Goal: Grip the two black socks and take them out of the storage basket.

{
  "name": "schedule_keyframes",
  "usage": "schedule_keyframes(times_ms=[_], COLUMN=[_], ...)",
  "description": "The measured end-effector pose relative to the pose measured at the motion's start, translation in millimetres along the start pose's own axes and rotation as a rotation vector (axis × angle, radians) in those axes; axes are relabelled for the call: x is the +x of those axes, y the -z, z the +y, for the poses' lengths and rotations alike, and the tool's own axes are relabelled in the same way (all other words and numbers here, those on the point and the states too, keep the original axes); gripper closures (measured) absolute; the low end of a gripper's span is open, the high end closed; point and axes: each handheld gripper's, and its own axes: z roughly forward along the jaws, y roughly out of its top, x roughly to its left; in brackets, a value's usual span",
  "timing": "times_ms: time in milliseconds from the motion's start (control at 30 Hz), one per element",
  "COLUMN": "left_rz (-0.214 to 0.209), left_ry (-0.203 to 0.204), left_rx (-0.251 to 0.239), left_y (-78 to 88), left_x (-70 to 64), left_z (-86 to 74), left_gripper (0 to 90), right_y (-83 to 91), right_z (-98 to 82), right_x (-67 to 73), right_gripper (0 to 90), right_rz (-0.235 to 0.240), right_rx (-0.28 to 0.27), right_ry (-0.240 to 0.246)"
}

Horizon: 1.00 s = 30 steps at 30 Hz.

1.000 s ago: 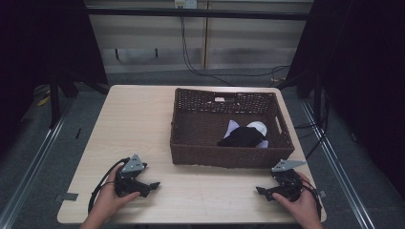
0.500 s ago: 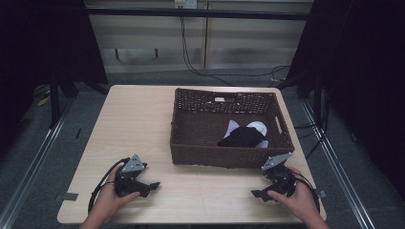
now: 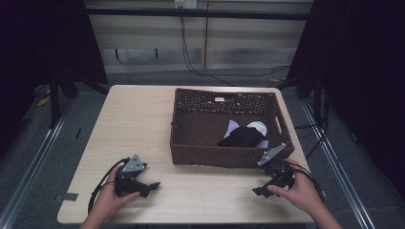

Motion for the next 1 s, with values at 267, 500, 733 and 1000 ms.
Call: schedule_keyframes(times_ms=[267,500,733,1000], left_rz=[0.000,-0.001,-0.001,-0.001], left_ry=[0.000,0.000,0.000,-0.001], left_rx=[0.000,0.000,0.000,0.002], left_y=[0.0,0.0,-0.1,0.0], left_x=[0.0,0.0,0.0,0.0], left_z=[0.0,0.0,0.0,0.0], left_gripper=[10.6,10.6,10.4,10.3], right_y=[18.6,35.1,49.7,66.3], right_z=[15.7,30.8,43.9,53.3], right_x=[3.7,7.8,9.6,4.9], right_gripper=[16.1,16.3,16.6,18.3], right_rz=[0.005,0.024,0.032,0.052], right_rx=[0.014,0.031,0.071,0.084], right_ry=[0.034,0.051,0.094,0.095])
